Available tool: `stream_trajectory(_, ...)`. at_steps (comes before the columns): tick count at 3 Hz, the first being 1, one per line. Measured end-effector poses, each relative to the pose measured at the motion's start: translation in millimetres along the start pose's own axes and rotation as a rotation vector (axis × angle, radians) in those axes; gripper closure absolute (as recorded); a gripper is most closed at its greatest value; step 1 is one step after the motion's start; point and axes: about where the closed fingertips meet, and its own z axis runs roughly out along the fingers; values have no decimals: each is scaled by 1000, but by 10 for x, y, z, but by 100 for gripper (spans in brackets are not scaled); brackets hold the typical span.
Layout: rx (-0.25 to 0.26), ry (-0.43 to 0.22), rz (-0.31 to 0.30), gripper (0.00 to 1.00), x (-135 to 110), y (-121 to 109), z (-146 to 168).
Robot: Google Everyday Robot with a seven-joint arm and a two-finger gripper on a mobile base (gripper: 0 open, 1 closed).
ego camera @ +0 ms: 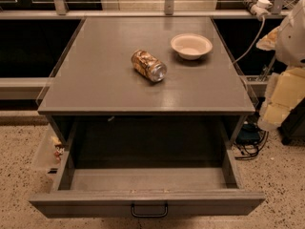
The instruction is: Place orange can into top drawer
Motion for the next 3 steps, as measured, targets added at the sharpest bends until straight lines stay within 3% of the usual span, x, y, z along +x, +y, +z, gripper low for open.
stream_trajectory(1, 0, 0, 0, 0, 0, 0, 0)
stream_trajectory(2, 16, -37, -27, 0, -211, -158, 16)
stream_trajectory(3, 29, -117, -100, 0, -720, -436, 108)
